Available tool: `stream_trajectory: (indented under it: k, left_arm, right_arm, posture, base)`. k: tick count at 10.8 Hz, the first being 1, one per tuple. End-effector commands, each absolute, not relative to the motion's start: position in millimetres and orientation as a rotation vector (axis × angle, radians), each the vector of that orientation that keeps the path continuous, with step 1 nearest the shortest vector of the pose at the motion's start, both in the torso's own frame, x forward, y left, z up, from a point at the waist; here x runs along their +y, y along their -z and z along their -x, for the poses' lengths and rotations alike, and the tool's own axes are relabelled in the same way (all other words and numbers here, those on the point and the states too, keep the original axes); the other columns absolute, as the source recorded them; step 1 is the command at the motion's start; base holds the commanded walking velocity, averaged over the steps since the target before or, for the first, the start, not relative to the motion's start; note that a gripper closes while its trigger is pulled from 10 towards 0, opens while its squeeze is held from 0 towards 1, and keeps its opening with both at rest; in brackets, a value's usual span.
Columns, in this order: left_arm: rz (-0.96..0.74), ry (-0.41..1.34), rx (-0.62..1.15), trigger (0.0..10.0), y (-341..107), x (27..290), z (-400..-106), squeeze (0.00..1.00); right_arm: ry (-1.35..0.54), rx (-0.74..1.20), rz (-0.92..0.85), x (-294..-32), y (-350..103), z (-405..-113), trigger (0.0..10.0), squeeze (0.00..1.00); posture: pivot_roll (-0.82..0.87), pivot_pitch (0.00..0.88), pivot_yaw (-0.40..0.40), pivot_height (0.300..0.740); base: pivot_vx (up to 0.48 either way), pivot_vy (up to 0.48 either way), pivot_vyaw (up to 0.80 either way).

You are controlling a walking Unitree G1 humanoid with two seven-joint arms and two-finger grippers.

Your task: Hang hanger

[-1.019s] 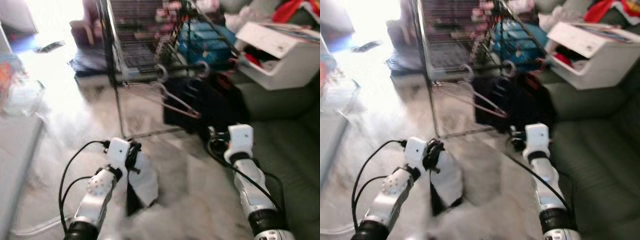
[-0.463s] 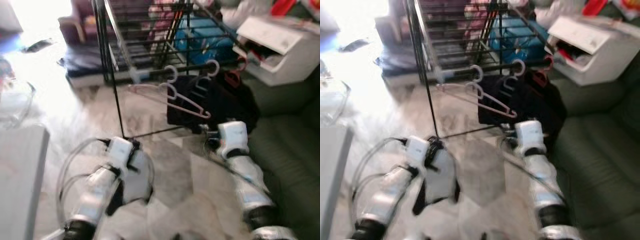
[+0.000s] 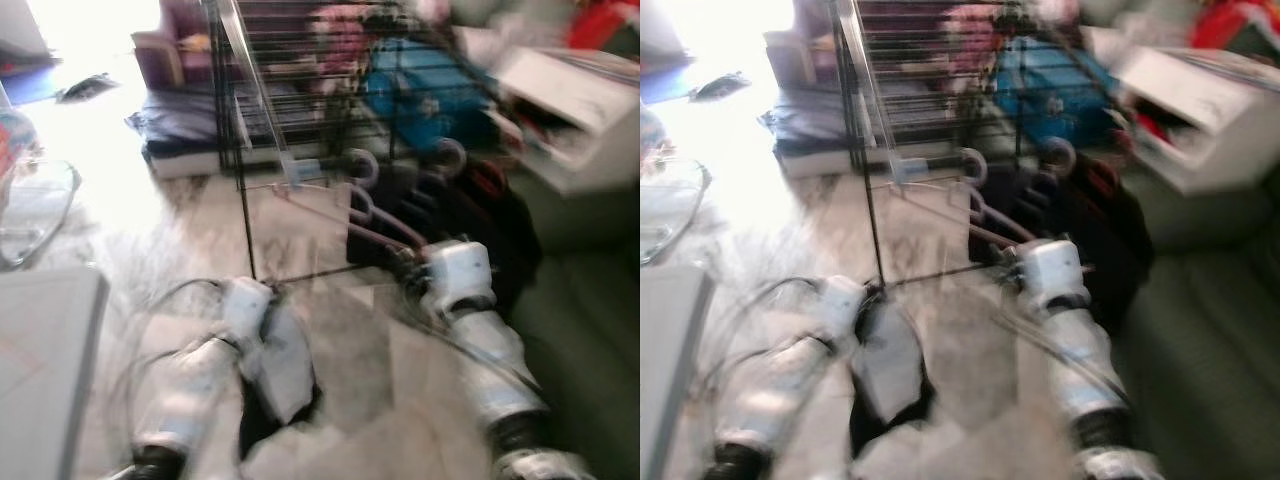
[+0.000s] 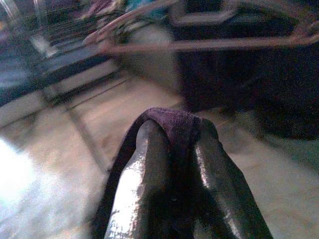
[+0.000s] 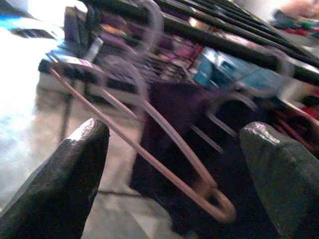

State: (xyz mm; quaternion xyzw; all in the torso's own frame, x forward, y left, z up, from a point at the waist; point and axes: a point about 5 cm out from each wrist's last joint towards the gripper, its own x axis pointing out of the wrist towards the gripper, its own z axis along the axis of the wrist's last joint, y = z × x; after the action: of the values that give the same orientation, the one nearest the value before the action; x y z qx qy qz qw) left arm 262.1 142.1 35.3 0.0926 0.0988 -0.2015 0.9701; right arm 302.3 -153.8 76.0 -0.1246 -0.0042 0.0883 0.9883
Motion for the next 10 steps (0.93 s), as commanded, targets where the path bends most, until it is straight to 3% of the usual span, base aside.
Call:
stream_trajectory:
  k: [1, 6, 10]
  left_arm:
    - [-0.172, 0.447, 0.138, 10.0, -47, 125, -269, 0.00]
    - [-0.143, 0.438, 0.126, 10.0, -49, 126, -270, 0.00]
    - [-0.163, 0.400, 0.140, 10.0, -48, 136, -267, 0.00]
  right_arm:
    - [-0.138, -0.004, 0.278, -172, -77, -301, 10.0, 0.00]
    - [-0.154, 0.012, 0.282, -174, -75, -302, 10.0, 0.00]
    - [-0.177, -0.033, 0.289, -177, -79, -294, 10.0, 0.00]
  posture:
    - [-0.04, 0.000, -0.067, 0.740]
    - [-0.04, 0.000, -0.073, 0.740]
    - [-0.03, 0.010, -0.075, 0.740]
  base:
    - [0.480, 0.000, 0.00]
    - [0.438, 0.000, 0.00]
    - [0.000, 0.000, 0.00]
